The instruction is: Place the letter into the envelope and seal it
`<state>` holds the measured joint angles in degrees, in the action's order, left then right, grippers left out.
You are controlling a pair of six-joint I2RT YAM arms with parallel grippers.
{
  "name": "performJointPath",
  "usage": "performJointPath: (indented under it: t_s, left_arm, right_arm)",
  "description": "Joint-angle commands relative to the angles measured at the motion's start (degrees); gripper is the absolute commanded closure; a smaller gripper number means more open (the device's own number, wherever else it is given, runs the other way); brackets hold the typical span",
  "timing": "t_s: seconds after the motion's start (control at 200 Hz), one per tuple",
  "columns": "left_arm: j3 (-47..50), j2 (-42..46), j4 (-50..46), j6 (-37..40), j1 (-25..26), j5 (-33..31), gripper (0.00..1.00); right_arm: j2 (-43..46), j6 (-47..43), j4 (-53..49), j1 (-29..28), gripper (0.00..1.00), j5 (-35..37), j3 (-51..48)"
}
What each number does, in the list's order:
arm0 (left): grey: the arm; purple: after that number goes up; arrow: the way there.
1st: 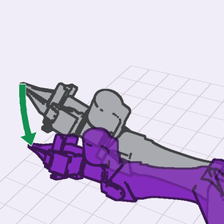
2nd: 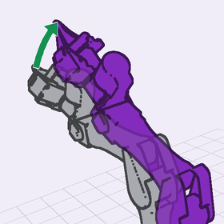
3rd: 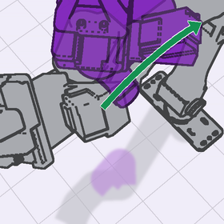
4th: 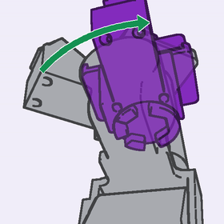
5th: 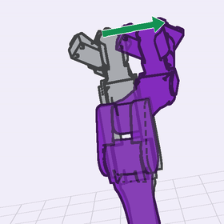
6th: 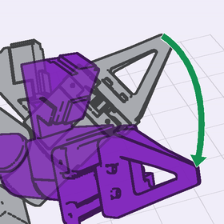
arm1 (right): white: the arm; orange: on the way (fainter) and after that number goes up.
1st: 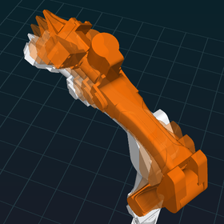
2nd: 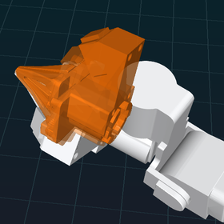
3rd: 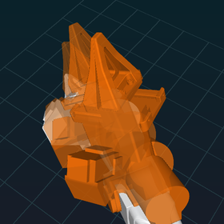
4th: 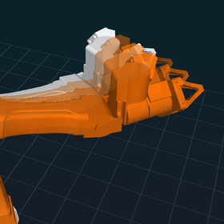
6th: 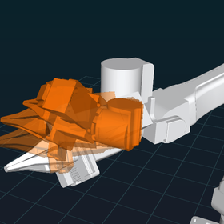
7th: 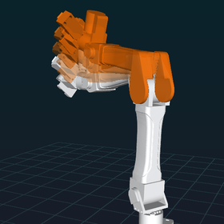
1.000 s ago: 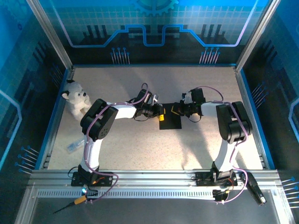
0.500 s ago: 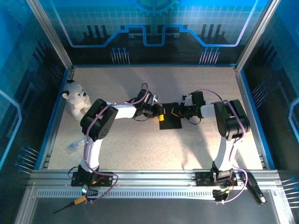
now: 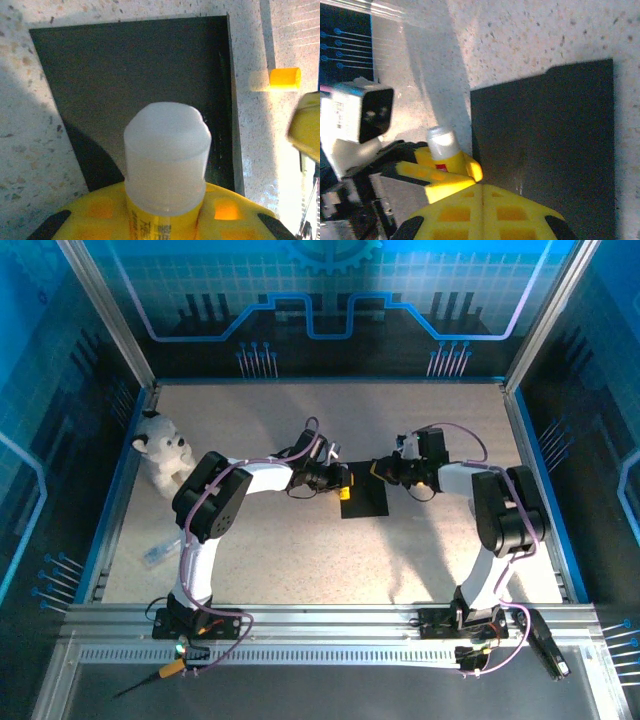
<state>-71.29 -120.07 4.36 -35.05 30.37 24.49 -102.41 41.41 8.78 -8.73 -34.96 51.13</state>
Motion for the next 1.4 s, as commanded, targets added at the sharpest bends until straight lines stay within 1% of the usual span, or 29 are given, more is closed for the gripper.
performJointPath:
  t_s: [0.0, 0.18, 0.27, 0.36, 0.38, 0.465, 0.77, 0.901, 1.096, 1.396]
  left_arm:
    - [-0.2, -0.3, -6.7, 2.3, 0.4, 0.0, 1.0]
    - [-0.5, -0.3, -7.0, 2.5, 0.3, 0.1, 1.0]
    - [-1.2, -0.1, -8.0, 3.5, 0.4, 0.2, 1.0]
    - [-1.9, 0.1, -9.5, 4.7, 0.4, -0.2, 1.0]
    - [-2.1, 0.2, -9.7, 4.9, 0.4, -0.2, 1.0]
    - [-2.6, 0.2, -10.6, 5.5, 0.4, -0.3, 1.0]
    - [-2.7, 0.6, -10.5, 5.1, 0.9, -0.4, 1.0]
    - [-2.7, 0.4, -10.3, 4.8, 1.0, -0.3, 1.0]
    - [-2.8, 0.5, -10.9, 5.7, 1.0, -0.5, 1.0]
    - [-2.3, 0.6, -12.2, 7.3, 0.9, -1.1, 1.0]
  right_arm:
    - [1.1, -0.3, -3.2, 0.8, 1.0, -0.5, 1.6]
    - [-0.5, 0.4, -2.0, 0.1, 1.0, -0.7, 0.6]
    - [-0.8, 1.4, -0.3, -0.7, 1.0, -0.7, -0.4]
    - [-1.1, 1.3, -0.8, -1.7, 1.0, 0.0, -0.4]
    - [-1.1, 1.3, -0.8, -1.9, 1.0, 0.1, -2.0]
    - [-1.6, 1.8, -0.4, -2.7, 1.0, 0.4, -2.8]
    - [-3.9, 3.4, 1.1, -5.2, 1.0, 2.1, -5.7]
    - [-5.3, 2.6, -0.3, -5.2, 1.0, 3.7, -6.1]
    - [-4.8, 2.1, -2.2, -5.3, 1.0, 5.6, -6.9]
    - [-3.6, 3.9, -1.2, -4.3, 1.0, 7.0, -8.7]
